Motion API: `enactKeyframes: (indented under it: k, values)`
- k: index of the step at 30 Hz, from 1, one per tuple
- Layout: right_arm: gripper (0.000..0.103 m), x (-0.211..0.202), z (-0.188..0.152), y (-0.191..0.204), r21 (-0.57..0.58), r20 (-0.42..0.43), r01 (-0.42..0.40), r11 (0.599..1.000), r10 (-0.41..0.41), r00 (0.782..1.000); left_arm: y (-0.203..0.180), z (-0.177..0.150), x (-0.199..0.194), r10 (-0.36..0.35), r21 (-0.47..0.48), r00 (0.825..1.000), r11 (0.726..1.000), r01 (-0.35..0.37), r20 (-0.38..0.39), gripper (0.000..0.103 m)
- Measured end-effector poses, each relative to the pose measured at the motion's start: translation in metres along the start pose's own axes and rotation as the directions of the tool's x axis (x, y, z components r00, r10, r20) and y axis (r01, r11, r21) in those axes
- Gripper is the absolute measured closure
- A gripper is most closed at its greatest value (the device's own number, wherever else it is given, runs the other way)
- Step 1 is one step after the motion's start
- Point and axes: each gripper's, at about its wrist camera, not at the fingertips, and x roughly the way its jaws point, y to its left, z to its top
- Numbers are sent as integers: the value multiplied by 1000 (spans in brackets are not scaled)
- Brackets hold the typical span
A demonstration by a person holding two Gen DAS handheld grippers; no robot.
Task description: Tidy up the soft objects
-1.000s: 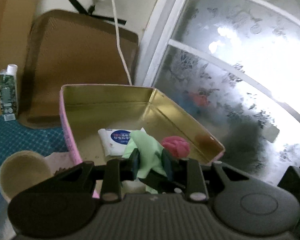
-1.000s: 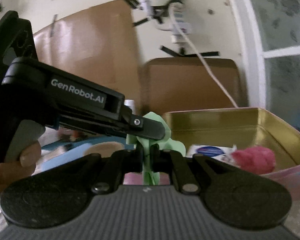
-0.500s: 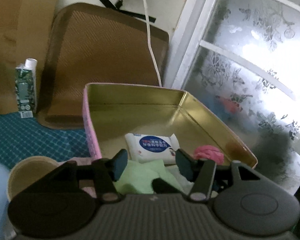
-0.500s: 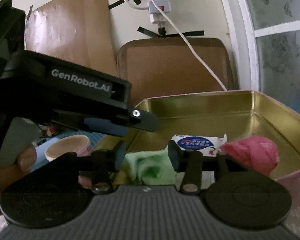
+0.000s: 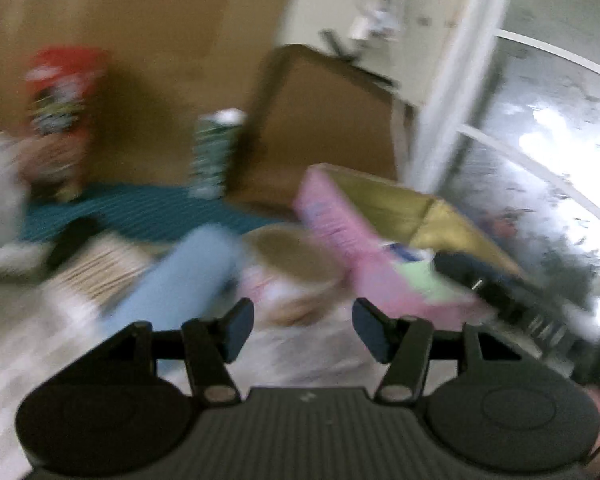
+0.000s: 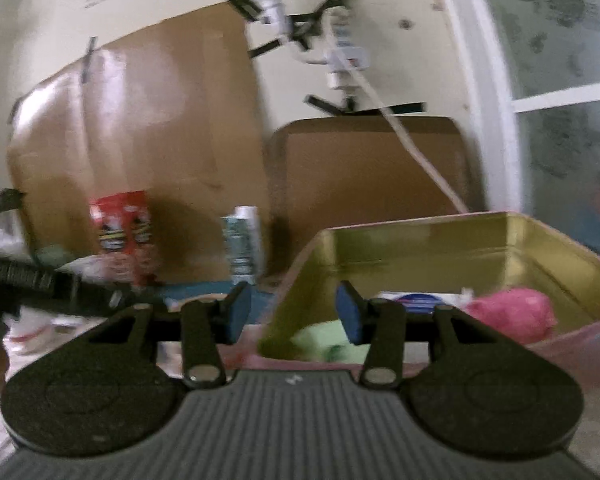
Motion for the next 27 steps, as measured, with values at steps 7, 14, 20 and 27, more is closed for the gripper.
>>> enactKeyframes:
  k: [7,14,20,27]
  values:
    - [53,54,6,55,-59,-148,-231,971,220,964,84,-33,-34,131,-201,991,971,-130,-5,47]
    - [46,170,41,92,-114,-394,-283,952,218,893,96,-49,-48,143,-216,987,968,-125,68,47]
    - [44,245,47,96,-46,-645,-242,969,156,748,85,-50,-53,138,-165,983,979,-117,123,44]
    - [42,253,29,109,-42,-744,-272,962,152,651,88,-54,-66,128,-198,973,976,-90,190,35]
